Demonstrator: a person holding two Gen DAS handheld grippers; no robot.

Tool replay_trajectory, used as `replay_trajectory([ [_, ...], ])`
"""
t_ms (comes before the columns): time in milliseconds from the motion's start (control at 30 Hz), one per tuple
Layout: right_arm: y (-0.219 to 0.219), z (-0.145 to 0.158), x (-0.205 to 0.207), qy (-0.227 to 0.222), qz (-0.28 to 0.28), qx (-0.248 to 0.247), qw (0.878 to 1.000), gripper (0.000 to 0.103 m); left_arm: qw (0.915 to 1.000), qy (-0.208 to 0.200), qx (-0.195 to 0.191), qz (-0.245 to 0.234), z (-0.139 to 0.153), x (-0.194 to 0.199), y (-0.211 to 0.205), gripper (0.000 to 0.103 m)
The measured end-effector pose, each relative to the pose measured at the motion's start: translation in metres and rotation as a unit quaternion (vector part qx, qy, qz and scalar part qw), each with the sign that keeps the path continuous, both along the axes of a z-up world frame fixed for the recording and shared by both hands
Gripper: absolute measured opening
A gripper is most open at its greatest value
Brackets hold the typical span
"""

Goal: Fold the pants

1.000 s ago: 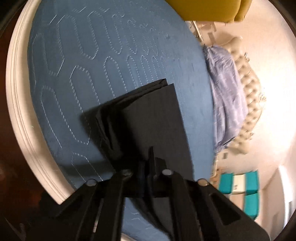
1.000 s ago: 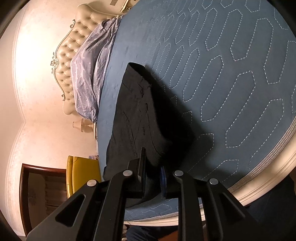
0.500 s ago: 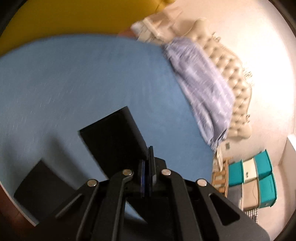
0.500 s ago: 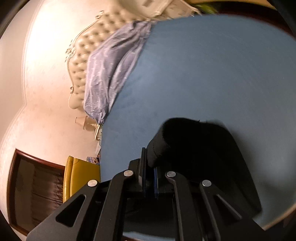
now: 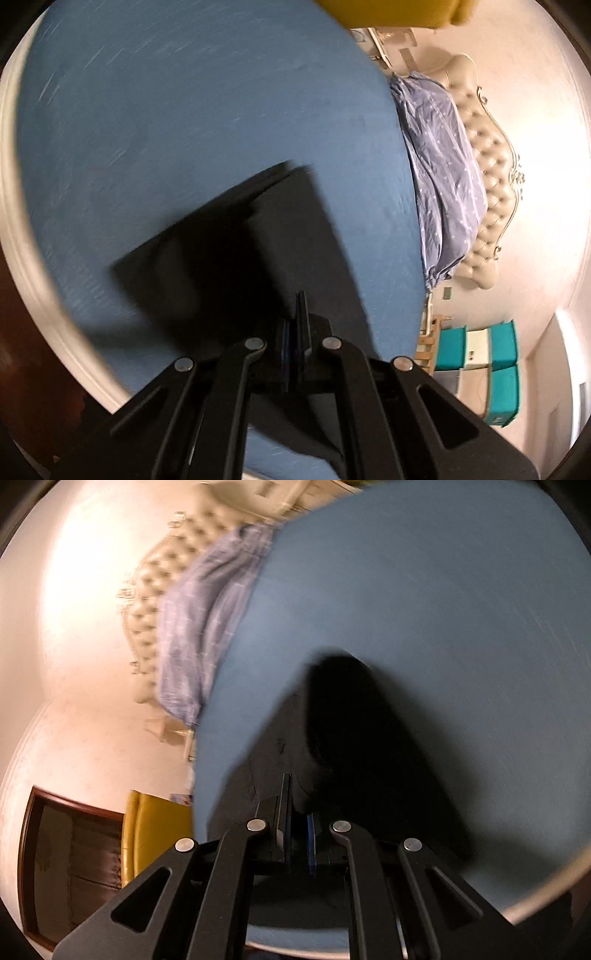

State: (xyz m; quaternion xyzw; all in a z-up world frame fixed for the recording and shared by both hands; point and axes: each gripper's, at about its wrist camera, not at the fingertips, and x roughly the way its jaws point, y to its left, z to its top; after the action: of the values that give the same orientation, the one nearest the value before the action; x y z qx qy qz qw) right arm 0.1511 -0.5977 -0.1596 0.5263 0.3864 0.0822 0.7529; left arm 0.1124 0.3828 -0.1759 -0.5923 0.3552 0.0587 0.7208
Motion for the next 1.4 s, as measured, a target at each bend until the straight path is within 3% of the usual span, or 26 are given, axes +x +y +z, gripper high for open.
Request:
replay_trajectory([
  [67, 0.0, -0.031, -0.022, 0.023, -0.006, 0.015, 1.0, 0.008, 0.9998, -0.014, -0.01, 0.003, -0.014, -0.01, 0.002, 0.002],
  [200, 0.002, -0.052, -0.039, 0.026, -0.01, 0.027, 0.999, 0.008, 0.9988, -0.049, 0.001, 0.001, -0.004, -0.017, 0.001, 0.002],
  [267, 0.001, -0.048, -0.041, 0.022, -0.008, 0.024, 0.999, 0.008, 0.9986, -0.051, 0.016, -0.005, 0.0, -0.017, 0.001, 0.002],
  [400, 0.006, -0.031, -0.037, 0.01, 0.004, -0.007, 1.0, 0.008, 0.9991, -0.042, 0.006, -0.001, -0.006, -0.013, 0.006, 0.002],
  [467, 0.005, -0.033, -0.036, 0.023, 0.01, -0.001, 1.0, 0.008, 0.9991, -0.039, 0.016, -0.006, -0.002, -0.011, 0.006, 0.002],
  [600, 0.003, -0.022, -0.04, 0.009, 0.021, 0.002, 1.0, 0.007, 0.9992, -0.037, -0.012, 0.007, -0.005, -0.013, 0.011, 0.002],
  [700, 0.002, -0.019, -0.037, 0.013, 0.028, 0.001, 1.0, 0.007, 0.999, -0.044, -0.006, 0.007, 0.002, -0.017, 0.006, 0.002],
  [800, 0.002, -0.016, -0.032, 0.01, 0.031, -0.005, 0.999, 0.007, 0.9997, -0.022, -0.004, 0.004, -0.008, -0.014, 0.007, 0.002],
  [967, 0.005, -0.041, -0.026, 0.046, 0.034, -0.018, 0.998, 0.007, 0.9997, -0.016, -0.015, 0.012, -0.023, -0.017, 0.007, 0.002],
  [1300, 0.008, -0.047, -0.037, 0.034, 0.039, -0.03, 0.998, 0.007, 0.9998, -0.012, -0.004, 0.018, -0.021, -0.017, 0.004, 0.002],
  [1400, 0.004, -0.045, -0.032, 0.007, 0.047, -0.029, 0.998, 0.007, 0.9997, -0.014, -0.005, 0.02, -0.023, -0.02, 0.003, 0.002],
])
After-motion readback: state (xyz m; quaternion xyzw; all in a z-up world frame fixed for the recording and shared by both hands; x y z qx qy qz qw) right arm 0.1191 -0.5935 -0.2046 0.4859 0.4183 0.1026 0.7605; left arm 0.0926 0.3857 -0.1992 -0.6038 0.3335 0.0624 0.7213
